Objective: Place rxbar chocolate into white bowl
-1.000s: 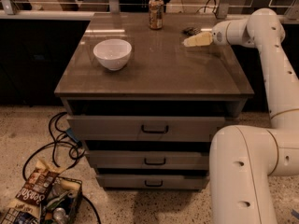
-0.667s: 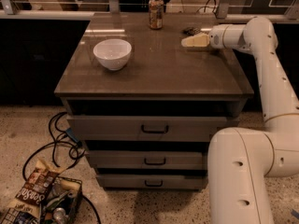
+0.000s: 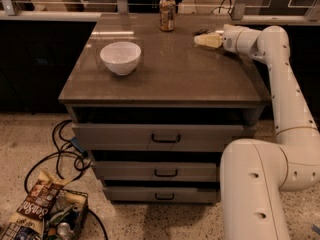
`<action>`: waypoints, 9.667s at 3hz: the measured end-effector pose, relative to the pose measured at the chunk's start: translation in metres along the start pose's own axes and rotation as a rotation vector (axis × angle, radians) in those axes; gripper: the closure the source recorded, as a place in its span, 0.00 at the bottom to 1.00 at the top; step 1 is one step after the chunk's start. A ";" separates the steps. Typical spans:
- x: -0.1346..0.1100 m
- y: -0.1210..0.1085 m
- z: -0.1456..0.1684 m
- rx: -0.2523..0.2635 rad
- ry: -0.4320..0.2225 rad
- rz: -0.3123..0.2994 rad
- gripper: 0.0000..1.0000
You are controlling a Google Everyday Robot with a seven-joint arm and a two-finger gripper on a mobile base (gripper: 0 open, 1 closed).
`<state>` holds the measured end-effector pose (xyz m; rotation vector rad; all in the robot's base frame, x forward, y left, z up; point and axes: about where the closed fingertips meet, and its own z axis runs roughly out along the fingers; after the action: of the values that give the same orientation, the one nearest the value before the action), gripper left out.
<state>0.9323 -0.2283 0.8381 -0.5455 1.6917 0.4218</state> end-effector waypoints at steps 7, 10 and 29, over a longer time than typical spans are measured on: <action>0.007 0.013 0.019 -0.021 0.008 0.004 0.28; 0.007 0.013 0.019 -0.021 0.008 0.005 0.00; 0.008 -0.006 0.013 0.272 0.188 0.067 0.12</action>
Offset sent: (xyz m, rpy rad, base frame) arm 0.0018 0.0023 -0.0008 0.0004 -0.0020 -0.0010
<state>0.9450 -0.2272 0.8281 -0.3368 1.9153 0.1866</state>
